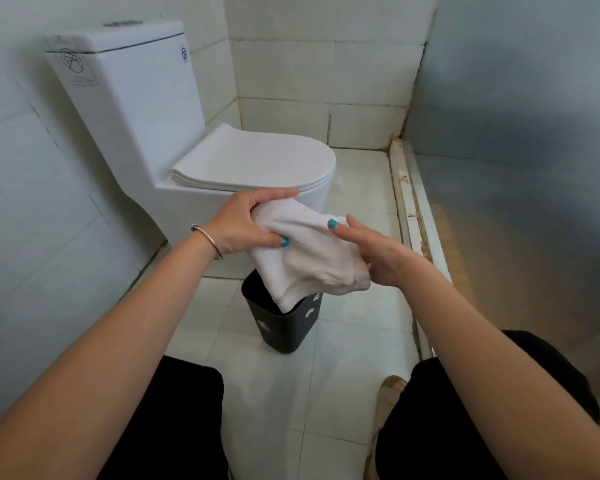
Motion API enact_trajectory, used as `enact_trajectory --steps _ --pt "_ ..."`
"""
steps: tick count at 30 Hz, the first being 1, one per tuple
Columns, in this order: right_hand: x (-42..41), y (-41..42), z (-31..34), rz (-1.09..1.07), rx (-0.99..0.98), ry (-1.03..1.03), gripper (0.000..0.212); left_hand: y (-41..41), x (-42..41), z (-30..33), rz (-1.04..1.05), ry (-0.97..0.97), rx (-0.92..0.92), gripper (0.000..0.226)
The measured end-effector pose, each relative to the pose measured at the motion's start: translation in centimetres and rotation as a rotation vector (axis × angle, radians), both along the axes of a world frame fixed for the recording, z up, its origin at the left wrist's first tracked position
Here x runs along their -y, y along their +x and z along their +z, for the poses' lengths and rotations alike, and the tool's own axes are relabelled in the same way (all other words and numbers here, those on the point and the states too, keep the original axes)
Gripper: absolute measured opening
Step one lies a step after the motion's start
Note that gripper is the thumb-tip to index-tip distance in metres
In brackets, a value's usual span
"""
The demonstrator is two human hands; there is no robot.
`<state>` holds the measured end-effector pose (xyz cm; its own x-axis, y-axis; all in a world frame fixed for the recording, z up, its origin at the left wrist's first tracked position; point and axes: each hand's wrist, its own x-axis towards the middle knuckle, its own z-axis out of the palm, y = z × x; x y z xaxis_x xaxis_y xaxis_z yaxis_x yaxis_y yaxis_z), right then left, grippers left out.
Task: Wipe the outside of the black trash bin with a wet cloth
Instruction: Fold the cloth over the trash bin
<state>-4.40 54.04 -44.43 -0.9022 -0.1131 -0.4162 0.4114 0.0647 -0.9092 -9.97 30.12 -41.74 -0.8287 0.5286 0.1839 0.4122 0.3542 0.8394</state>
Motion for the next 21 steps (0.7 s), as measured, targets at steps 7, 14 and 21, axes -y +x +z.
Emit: enact_trajectory --steps 7,14,21 --pt "0.8 0.2 -1.1 -0.069 -0.056 -0.189 0.097 -1.1 0.4 -2.5 -0.117 0.078 0.149 0.086" --pt "0.6 0.6 -1.6 -0.199 -0.43 -0.057 0.102 -1.9 -0.4 -3.7 -0.075 -0.022 0.05 0.101" --pt "0.1 1.3 -0.1 -0.186 -0.57 -0.22 0.096 0.5 -1.4 -6.5 -0.013 0.421 0.593 0.073"
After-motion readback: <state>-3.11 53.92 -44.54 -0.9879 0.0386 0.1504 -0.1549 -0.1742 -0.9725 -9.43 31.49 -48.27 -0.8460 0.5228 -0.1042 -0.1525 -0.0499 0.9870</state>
